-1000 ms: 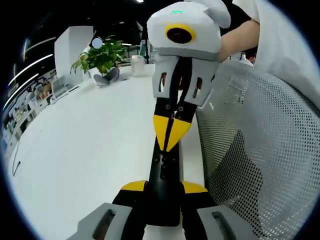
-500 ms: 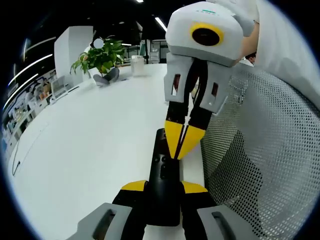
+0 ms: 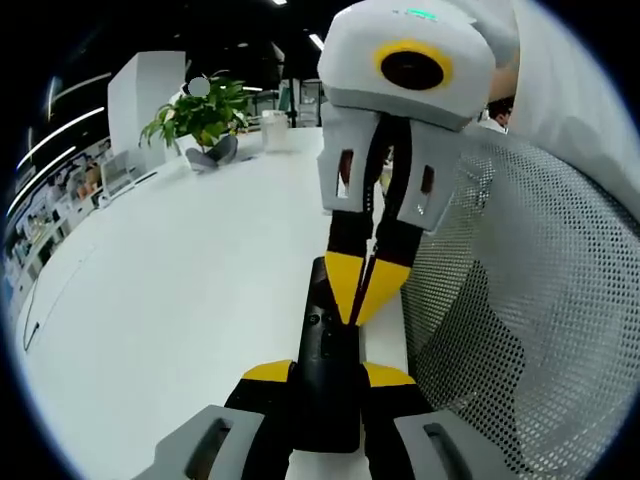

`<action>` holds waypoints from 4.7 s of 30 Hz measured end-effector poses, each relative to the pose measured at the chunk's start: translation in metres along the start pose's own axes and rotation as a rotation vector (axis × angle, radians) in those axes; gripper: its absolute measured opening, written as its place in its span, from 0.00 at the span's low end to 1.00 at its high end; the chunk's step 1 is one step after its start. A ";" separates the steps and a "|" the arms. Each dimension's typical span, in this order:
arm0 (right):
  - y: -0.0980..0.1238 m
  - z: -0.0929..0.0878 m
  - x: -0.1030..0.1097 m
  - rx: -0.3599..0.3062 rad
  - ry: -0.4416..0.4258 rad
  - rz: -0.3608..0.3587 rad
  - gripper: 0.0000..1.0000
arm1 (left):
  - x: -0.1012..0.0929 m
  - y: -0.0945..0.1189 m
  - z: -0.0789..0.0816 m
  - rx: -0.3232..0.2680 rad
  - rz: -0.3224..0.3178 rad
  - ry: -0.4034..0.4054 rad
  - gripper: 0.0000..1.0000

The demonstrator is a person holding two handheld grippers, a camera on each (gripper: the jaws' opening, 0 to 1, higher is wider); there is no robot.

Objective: Press the specified remote control buttons in sequence, fully releasing each button before pressing the next.

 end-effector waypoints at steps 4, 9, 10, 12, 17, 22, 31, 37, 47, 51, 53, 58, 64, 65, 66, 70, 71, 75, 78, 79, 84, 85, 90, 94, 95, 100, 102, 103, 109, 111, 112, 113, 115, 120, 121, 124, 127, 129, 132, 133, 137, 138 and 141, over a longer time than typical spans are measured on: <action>-0.001 0.001 0.000 0.016 -0.015 0.004 0.00 | 0.000 0.000 0.000 0.004 -0.001 -0.001 0.24; -0.001 -0.001 0.001 0.009 -0.036 -0.013 0.00 | 0.000 0.000 0.000 0.005 0.000 -0.001 0.24; 0.000 -0.001 0.001 -0.005 -0.037 -0.015 0.00 | 0.000 0.000 0.000 0.005 0.000 -0.002 0.24; 0.002 0.000 0.000 -0.041 -0.100 0.001 0.00 | 0.000 0.000 0.000 0.004 0.002 -0.005 0.24; 0.010 0.000 -0.016 -0.040 -0.059 -0.093 0.00 | 0.000 0.000 0.000 0.003 0.004 -0.011 0.24; 0.005 0.002 -0.016 -0.029 -0.076 -0.035 0.00 | 0.000 0.000 0.000 0.003 0.002 -0.010 0.24; 0.002 0.002 -0.017 0.008 -0.043 -0.005 0.00 | 0.000 0.000 0.000 0.001 0.001 -0.008 0.24; -0.001 0.005 -0.016 0.041 0.100 -0.051 0.00 | 0.000 0.000 0.000 -0.001 0.000 -0.008 0.24; -0.001 0.005 -0.016 0.023 0.086 -0.065 0.00 | 0.000 0.000 0.000 0.000 0.000 -0.009 0.24; 0.001 0.005 -0.019 -0.001 -0.085 0.017 0.00 | 0.000 0.001 0.000 0.000 0.001 -0.008 0.24; 0.002 0.003 -0.025 0.011 -0.107 0.015 0.00 | 0.000 0.001 0.000 -0.002 0.001 -0.009 0.24; 0.002 0.000 -0.029 0.030 -0.083 0.044 0.00 | 0.000 0.000 0.000 -0.001 0.000 -0.011 0.24; -0.001 0.004 -0.027 0.069 -0.028 0.094 0.00 | 0.000 0.000 0.000 -0.002 0.000 -0.011 0.24; -0.002 0.004 -0.028 0.076 -0.030 0.102 0.00 | 0.000 0.000 0.000 -0.002 0.000 -0.011 0.24; -0.002 0.004 -0.028 0.084 -0.031 0.111 0.00 | 0.000 0.000 0.000 -0.002 0.000 -0.011 0.24; -0.003 0.004 -0.028 0.131 -0.035 0.158 0.00 | 0.000 0.000 0.000 -0.002 -0.002 -0.012 0.24; -0.003 0.004 -0.028 0.153 -0.022 0.172 0.00 | 0.000 0.000 0.000 -0.002 -0.002 -0.011 0.24; -0.005 0.005 -0.028 0.232 0.008 0.224 0.00 | 0.000 0.000 0.000 -0.002 -0.003 -0.012 0.24; -0.006 0.005 -0.028 0.283 -0.021 0.260 0.00 | 0.000 0.000 0.000 -0.002 -0.004 -0.014 0.24; -0.007 0.005 -0.029 0.301 -0.025 0.270 0.00 | 0.000 0.000 0.000 -0.002 -0.004 -0.013 0.24; -0.008 0.006 -0.030 0.360 -0.108 0.278 0.00 | 0.000 0.000 0.000 -0.001 -0.004 -0.013 0.24; -0.008 0.006 -0.030 0.365 -0.130 0.272 0.00 | 0.000 0.000 0.000 -0.002 -0.003 -0.013 0.24; -0.009 0.006 -0.030 0.379 -0.181 0.224 0.00 | 0.000 0.000 0.000 -0.002 -0.003 -0.014 0.24; -0.008 0.006 -0.029 0.381 -0.165 0.179 0.00 | 0.000 0.000 0.000 -0.001 -0.002 -0.012 0.24; -0.008 0.005 -0.029 0.377 -0.170 0.165 0.00 | 0.000 0.000 0.000 0.000 -0.002 -0.011 0.24; -0.007 0.006 -0.030 0.281 -0.173 0.124 0.00 | 0.000 0.000 0.000 -0.002 0.000 -0.005 0.24; -0.006 0.006 -0.030 0.203 -0.206 0.106 0.00 | 0.000 0.000 0.000 -0.004 0.001 -0.002 0.24; -0.006 0.006 -0.030 0.167 -0.206 0.100 0.00 | 0.000 0.000 0.000 -0.005 0.001 -0.001 0.24; 0.002 0.007 -0.021 0.029 -0.219 0.090 0.00 | 0.000 0.000 0.000 -0.005 0.005 0.002 0.24; 0.005 0.013 -0.017 -0.006 -0.204 0.086 0.00 | 0.000 0.000 0.000 -0.007 0.005 0.002 0.24; 0.004 0.015 -0.015 -0.008 -0.194 0.091 0.00 | 0.000 0.000 0.000 -0.007 0.004 0.002 0.24; 0.004 0.015 -0.014 -0.007 -0.186 0.094 0.00 | 0.000 0.000 0.000 -0.007 0.004 0.001 0.24; -0.001 0.015 -0.010 0.006 -0.159 0.105 0.00 | 0.000 0.000 0.000 -0.007 0.004 0.001 0.24; -0.003 0.012 -0.010 0.036 -0.102 0.092 0.00 | 0.000 0.000 0.000 -0.006 0.005 0.004 0.24; -0.005 0.011 -0.008 0.048 -0.086 0.105 0.00 | 0.000 0.000 0.000 -0.006 0.003 0.008 0.25; -0.004 0.012 -0.008 0.055 -0.026 0.071 0.00 | 0.000 0.001 0.000 -0.019 0.002 0.040 0.25; -0.006 0.012 -0.007 0.073 0.022 0.024 0.00 | 0.001 0.001 0.001 -0.024 -0.003 0.059 0.25; -0.006 0.013 -0.007 0.079 0.049 0.005 0.00 | 0.000 0.000 0.001 -0.020 -0.003 0.048 0.25; -0.007 0.013 -0.007 0.089 0.092 -0.019 0.00 | 0.000 -0.001 0.001 -0.005 -0.003 0.031 0.24; -0.007 0.012 -0.007 0.091 0.117 -0.029 0.00 | 0.000 -0.001 0.002 -0.003 -0.003 0.030 0.24; -0.006 0.012 -0.008 0.051 0.081 -0.030 0.00 | 0.000 -0.001 0.001 0.008 -0.002 0.006 0.24; -0.006 0.013 -0.008 0.034 0.051 -0.019 0.00 | 0.000 -0.001 0.001 0.008 -0.002 0.003 0.24; -0.002 0.012 -0.010 0.006 0.017 0.001 0.00 | 0.000 -0.001 0.000 0.008 -0.001 -0.001 0.24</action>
Point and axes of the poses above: the point that each gripper's makers call its tool centre point, and the gripper's own axes: y roughly backward along the fingers, x roughly to its left, z roughly out of its top, the point moved 1 cm from there along y, roughly backward along the fingers, and after that the axes turned 10 degrees about -y, right-handed, at the moved point
